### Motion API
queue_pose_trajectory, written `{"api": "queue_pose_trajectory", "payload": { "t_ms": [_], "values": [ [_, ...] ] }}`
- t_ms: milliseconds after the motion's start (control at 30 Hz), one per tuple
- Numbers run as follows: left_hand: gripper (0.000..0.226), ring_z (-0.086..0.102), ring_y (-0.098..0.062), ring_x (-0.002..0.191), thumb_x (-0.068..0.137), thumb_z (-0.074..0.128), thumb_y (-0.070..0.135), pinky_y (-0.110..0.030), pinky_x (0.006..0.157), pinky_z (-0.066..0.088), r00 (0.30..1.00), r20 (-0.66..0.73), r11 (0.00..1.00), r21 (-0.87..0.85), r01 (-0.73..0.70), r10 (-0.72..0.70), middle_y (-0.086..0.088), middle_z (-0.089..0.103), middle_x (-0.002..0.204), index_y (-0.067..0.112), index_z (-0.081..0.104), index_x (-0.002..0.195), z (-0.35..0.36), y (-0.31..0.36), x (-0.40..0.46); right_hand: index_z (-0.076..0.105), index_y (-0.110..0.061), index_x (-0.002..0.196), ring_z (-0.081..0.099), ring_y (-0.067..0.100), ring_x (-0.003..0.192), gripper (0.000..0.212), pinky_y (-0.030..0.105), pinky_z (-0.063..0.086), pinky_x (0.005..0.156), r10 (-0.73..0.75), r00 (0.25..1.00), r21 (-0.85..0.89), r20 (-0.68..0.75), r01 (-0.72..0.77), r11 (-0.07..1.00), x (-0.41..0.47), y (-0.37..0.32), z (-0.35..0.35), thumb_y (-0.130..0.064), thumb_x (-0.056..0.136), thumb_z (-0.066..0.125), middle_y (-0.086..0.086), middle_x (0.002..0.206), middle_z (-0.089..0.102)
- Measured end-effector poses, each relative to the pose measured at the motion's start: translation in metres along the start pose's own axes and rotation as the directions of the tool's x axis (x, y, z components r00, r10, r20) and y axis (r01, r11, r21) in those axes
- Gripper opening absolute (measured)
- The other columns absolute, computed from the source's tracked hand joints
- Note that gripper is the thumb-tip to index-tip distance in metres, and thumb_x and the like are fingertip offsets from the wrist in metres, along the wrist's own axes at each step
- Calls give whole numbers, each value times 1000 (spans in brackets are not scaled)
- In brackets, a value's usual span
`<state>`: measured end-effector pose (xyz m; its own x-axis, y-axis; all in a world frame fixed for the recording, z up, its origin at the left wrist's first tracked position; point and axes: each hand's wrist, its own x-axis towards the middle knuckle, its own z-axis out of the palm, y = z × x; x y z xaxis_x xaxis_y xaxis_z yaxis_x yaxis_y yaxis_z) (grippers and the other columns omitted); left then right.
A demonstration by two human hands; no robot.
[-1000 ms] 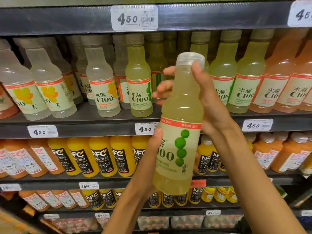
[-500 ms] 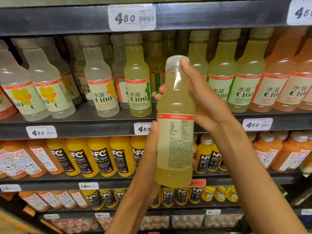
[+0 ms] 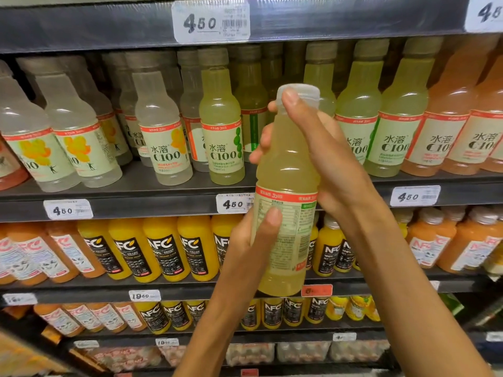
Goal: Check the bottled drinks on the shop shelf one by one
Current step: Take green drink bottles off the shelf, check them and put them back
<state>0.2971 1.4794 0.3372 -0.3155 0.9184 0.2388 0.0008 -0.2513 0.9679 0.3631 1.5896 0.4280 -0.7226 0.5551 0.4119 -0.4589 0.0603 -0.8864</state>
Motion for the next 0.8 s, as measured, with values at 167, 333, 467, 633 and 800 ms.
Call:
{"api": "queue_pose_trajectory", "payload": {
  "t_ms": [167, 333, 467, 633, 800],
  "values": [
    [73, 69, -20, 100, 66, 53, 80, -38, 85, 55, 995, 64, 993, -82, 81, -76, -2, 72, 108, 27, 65, 116, -3, 3, -4, 53, -11, 106, 69, 23, 77, 41, 32, 55, 67, 41, 995, 119, 88, -51, 992, 0, -3, -6, -48, 90, 46, 6, 76, 68],
    [70, 71, -26, 84, 83, 41, 70, -37, 71, 57, 959, 236, 918, -325, 229, -156, -13, 72, 100, 16, 62, 122, -1, 3, -12, 48, -10, 108, 65, 16, 61, 36, 30, 55, 61, 101, 992, 310, 81, -121, 943, 2, -1, -5, -44, 99, 37, 4, 71, 64],
    [68, 69, -24, 99, 83, 36, 70, -37, 80, 57, 968, 203, 946, -260, 195, -144, -9, 71, 109, 22, 62, 123, 0, 2, -9, 50, -12, 104, 60, 15, 56, 30, 31, 54, 58, 113, 993, 217, 44, -120, 969, 3, -7, -6, -41, 98, 44, 3, 68, 60],
    [60, 67, -19, 106, 75, 44, 69, -40, 87, 56, 988, 110, 986, -111, 123, -110, 0, 71, 113, 31, 62, 118, 0, 3, -9, 54, -15, 100, 66, 17, 62, 26, 31, 56, 59, 87, 996, -9, -25, -88, 996, 3, -17, -5, -41, 95, 53, 3, 71, 67],
    [67, 71, -25, 92, 67, 64, 70, -39, 78, 58, 974, 151, 943, -264, 204, -169, -9, 72, 105, 23, 66, 115, 0, 6, -13, 55, -13, 103, 68, 18, 67, 29, 31, 57, 61, 188, 982, 67, 7, -188, 980, 9, -10, -7, -40, 95, 54, 5, 75, 68]
  ]
}}
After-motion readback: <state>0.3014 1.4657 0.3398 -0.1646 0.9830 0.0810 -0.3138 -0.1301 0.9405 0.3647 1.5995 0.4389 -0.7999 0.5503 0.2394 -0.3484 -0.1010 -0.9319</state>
